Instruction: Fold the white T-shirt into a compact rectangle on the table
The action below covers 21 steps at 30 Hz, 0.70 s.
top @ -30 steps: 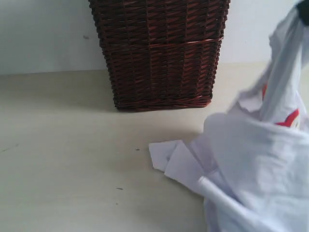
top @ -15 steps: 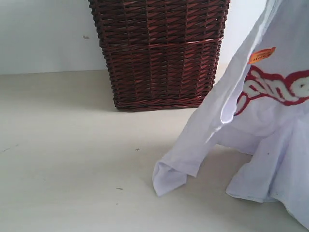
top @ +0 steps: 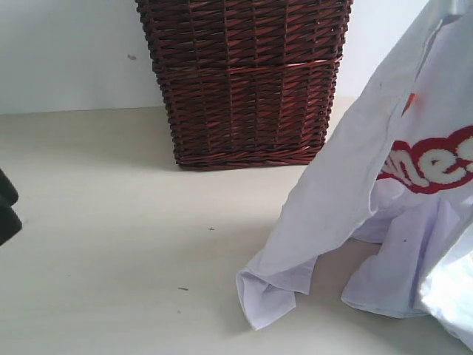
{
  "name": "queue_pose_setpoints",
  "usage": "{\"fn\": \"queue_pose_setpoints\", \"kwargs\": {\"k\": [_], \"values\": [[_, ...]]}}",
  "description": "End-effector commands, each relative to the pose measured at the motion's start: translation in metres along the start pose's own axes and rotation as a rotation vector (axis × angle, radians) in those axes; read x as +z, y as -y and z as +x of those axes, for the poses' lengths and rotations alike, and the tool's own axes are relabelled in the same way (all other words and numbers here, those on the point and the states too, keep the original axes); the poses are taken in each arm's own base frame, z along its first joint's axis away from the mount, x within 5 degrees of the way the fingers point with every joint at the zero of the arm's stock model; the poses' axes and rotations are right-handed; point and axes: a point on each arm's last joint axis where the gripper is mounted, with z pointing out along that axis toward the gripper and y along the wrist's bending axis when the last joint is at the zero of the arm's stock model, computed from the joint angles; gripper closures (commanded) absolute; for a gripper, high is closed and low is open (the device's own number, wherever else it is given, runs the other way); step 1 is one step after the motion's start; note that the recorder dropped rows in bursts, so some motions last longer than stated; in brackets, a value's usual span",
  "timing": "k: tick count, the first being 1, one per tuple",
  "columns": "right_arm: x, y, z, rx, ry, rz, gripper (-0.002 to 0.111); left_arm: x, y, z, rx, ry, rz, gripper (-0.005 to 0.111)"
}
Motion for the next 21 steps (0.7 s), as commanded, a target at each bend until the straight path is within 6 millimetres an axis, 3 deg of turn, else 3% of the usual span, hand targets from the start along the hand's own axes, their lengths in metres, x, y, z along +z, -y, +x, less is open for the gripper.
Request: {"fn": "queue_pose_setpoints", "kwargs": {"k": [1,6,10,13,18,21], "values": [[0.011,0.011,-0.002,0.002,-0.039,0.099,0.108,0.009,-0.014,0.009,-0.025,-0.020,0.043,0.068],[0.055,0.052,0.002,0.055,-0.244,0.500,0.108,0.023,-0.022,0.026,-0.086,-0.099,0.124,0.068],[0.098,0.070,0.016,0.079,-0.390,0.532,0.108,0.029,-0.022,0.035,-0.101,-0.136,0.172,0.068],[0.133,0.097,0.032,0.150,-0.510,0.572,0.108,0.031,-0.023,0.037,-0.100,-0.144,0.178,0.068],[0.177,0.165,0.085,0.347,-0.726,0.670,0.108,0.031,-0.023,0.037,-0.073,-0.143,0.180,0.068],[0.201,0.193,0.123,0.508,-0.800,0.569,0.102,0.031,-0.024,0.037,-0.074,-0.141,0.179,0.068]]}}
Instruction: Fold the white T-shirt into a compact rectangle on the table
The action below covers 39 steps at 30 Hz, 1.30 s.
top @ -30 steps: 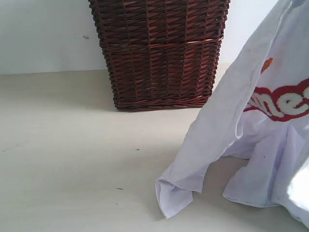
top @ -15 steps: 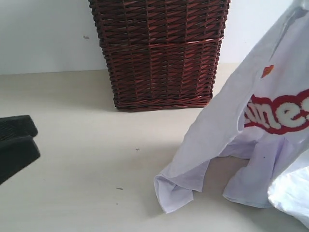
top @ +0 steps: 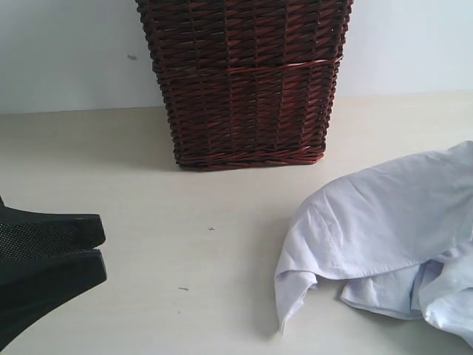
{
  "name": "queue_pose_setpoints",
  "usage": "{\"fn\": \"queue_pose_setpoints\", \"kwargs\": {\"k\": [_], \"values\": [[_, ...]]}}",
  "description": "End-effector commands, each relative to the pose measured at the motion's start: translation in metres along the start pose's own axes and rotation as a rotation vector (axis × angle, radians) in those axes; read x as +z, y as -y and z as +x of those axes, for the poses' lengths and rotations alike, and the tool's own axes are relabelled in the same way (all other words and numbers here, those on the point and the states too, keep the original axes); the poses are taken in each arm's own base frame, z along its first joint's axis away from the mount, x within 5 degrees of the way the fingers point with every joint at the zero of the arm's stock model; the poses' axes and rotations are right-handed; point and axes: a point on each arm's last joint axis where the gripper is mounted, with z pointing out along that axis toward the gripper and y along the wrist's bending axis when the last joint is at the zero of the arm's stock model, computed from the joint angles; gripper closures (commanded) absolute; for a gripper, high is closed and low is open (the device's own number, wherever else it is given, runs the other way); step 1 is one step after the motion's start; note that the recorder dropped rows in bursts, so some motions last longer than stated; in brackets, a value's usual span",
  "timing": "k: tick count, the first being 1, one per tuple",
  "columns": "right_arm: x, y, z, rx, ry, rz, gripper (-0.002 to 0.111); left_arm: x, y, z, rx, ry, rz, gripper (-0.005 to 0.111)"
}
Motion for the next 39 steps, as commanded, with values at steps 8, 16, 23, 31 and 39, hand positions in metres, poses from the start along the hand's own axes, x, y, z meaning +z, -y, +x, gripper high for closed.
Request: {"fn": "queue_pose_setpoints", "kwargs": {"k": [8,16,23,31,39], "values": [[0.127,0.016,0.012,0.124,-0.326,-0.211,0.061,0.000,-0.001,-0.001,0.015,0.023,-0.011,0.068],[0.054,-0.006,-0.020,0.013,-0.055,-0.521,0.059,0.000,-0.001,-0.001,0.019,0.019,-0.009,0.068],[-0.016,-0.077,0.002,-0.521,0.203,-0.871,0.062,0.000,0.000,0.001,0.032,0.007,-0.001,0.068],[0.016,-0.156,0.078,-0.902,-0.048,-0.699,0.062,0.000,0.001,0.001,0.038,-0.001,0.004,0.068],[0.047,-0.176,0.109,-1.106,0.030,-0.520,0.057,0.000,0.001,0.002,0.040,-0.008,0.004,0.068]]}}
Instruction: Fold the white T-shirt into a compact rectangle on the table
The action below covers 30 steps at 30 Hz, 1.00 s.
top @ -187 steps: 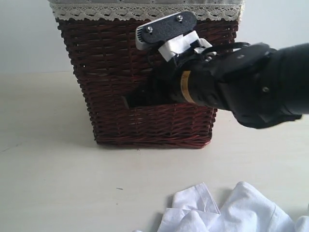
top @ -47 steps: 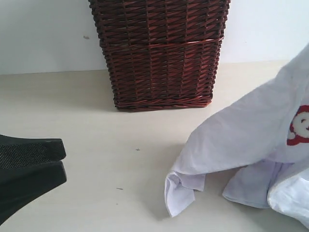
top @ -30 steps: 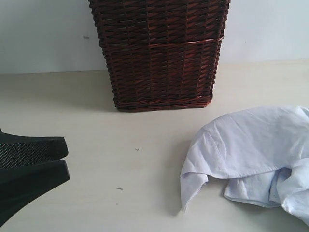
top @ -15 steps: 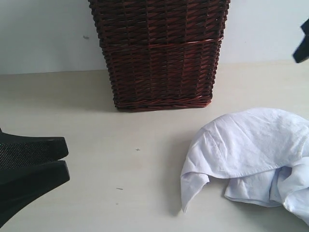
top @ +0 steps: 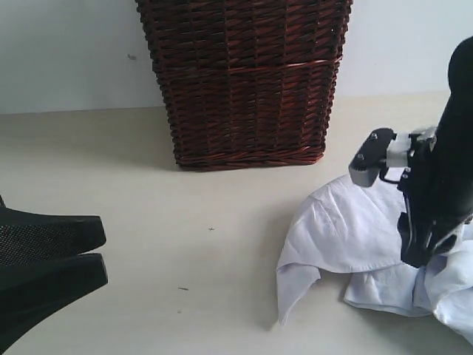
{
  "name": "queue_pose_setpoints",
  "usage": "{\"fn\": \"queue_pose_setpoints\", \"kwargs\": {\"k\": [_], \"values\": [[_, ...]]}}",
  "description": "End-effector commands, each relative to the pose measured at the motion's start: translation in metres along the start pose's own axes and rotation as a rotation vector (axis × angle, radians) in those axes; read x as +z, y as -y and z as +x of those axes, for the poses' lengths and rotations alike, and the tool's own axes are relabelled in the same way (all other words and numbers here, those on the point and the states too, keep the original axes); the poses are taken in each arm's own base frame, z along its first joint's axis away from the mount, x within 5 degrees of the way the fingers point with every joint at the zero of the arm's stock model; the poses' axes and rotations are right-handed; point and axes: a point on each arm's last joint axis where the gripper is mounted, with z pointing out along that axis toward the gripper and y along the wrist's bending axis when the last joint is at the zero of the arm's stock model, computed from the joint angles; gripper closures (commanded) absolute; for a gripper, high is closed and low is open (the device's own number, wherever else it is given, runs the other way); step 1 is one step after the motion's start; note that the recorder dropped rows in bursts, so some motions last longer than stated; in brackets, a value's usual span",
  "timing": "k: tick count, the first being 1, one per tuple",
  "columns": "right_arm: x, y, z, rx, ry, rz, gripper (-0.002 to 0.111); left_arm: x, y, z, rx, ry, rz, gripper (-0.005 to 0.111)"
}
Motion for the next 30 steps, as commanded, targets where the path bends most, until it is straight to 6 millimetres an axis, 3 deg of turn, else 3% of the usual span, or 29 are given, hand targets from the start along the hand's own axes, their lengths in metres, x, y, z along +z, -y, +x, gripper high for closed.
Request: {"fn": "queue_pose_setpoints", "kwargs": {"k": [1,10,14,16,19,30], "values": [[0.015,0.003,0.005,-0.077,0.013,0.142,0.056,0.000,0.000,0.002,0.000,-0.005,-0.002,0.068],[0.040,0.008,0.012,-0.154,-0.038,0.227,0.056,0.000,0.000,0.002,0.004,-0.004,-0.005,0.068],[0.040,0.013,0.007,-0.100,0.011,0.277,0.072,0.000,0.000,0.002,0.004,-0.005,-0.007,0.068],[0.038,0.012,0.006,-0.108,0.018,0.283,0.083,0.000,0.000,0.002,0.004,-0.005,-0.007,0.068],[0.033,0.011,0.006,-0.107,0.031,0.294,0.090,0.000,0.000,0.002,0.006,-0.005,-0.007,0.068],[-0.012,0.005,0.011,-0.090,0.162,0.389,0.092,0.000,-0.001,0.002,0.006,-0.006,-0.009,0.068]]}}
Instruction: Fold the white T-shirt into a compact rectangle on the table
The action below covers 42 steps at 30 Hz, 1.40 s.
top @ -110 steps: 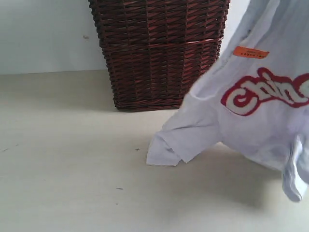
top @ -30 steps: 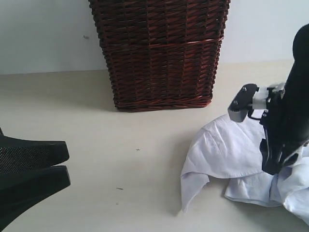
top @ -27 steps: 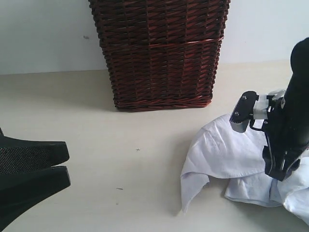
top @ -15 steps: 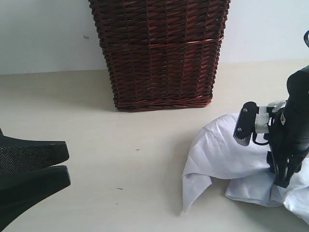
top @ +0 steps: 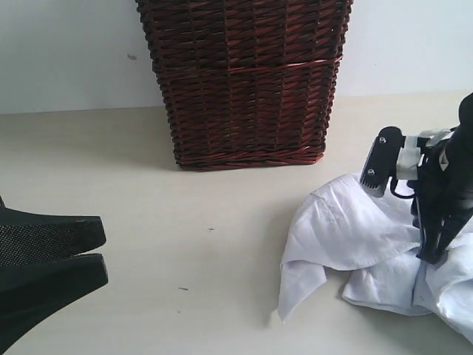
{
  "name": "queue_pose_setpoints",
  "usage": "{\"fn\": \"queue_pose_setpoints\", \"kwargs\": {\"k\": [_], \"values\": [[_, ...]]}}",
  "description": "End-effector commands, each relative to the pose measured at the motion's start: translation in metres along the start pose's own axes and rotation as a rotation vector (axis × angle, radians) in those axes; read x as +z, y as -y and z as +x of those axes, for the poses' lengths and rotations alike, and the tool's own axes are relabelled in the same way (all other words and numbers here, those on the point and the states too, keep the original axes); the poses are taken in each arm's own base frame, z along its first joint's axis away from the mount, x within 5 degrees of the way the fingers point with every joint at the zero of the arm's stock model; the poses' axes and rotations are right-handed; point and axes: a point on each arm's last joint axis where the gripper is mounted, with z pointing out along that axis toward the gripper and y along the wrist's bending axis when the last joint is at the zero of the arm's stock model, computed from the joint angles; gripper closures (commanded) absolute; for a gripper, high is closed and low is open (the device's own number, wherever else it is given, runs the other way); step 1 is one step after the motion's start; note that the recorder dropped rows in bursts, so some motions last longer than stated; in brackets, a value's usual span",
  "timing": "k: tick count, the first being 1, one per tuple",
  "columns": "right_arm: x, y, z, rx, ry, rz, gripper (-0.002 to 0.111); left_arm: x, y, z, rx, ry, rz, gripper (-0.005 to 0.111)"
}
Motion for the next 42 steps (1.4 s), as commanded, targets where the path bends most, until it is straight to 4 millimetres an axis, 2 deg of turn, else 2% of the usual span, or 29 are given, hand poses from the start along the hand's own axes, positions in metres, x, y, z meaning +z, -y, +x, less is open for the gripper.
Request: {"fn": "queue_pose_setpoints", "kwargs": {"k": [1,4,7,9,13,15,22,27,29,31,34,42], "values": [[-0.027,0.005,-0.001,0.021,0.094,0.069,0.093,0.000,0.000,0.001,-0.004,0.000,-0.004,0.068],[-0.044,0.007,0.001,0.021,0.139,0.116,0.098,0.000,0.000,0.001,-0.002,0.000,-0.004,0.068],[-0.049,0.006,0.004,0.023,0.130,0.117,0.106,0.000,0.000,0.001,-0.002,0.000,-0.004,0.068],[-0.046,0.004,0.005,0.011,0.107,0.093,0.101,0.000,0.000,0.001,-0.002,-0.002,-0.003,0.068],[-0.031,-0.004,0.013,-0.105,-0.042,-0.016,0.073,0.000,0.000,0.002,-0.001,-0.003,-0.002,0.068],[-0.023,-0.002,0.014,-0.113,-0.081,-0.007,0.065,0.000,0.000,0.002,-0.001,-0.003,-0.002,0.068],[0.009,-0.001,0.004,-0.107,-0.077,-0.011,0.065,0.000,0.000,0.002,0.000,-0.008,0.002,0.068],[0.019,-0.001,0.005,-0.155,-0.118,-0.015,0.065,0.000,0.000,0.002,0.000,-0.008,0.002,0.068],[0.019,0.000,0.003,-0.157,-0.092,0.002,0.076,0.000,0.000,0.002,0.000,-0.008,0.002,0.068],[0.019,-0.002,-0.001,-0.114,-0.046,-0.016,0.095,0.000,0.000,0.002,0.000,-0.008,0.002,0.068],[0.012,-0.002,-0.002,-0.120,-0.013,-0.021,0.106,0.000,0.000,0.002,0.000,-0.008,0.002,0.068],[-0.030,0.005,0.001,-0.079,0.086,0.084,0.108,0.000,0.000,0.002,0.000,-0.008,0.002,0.068]]}}
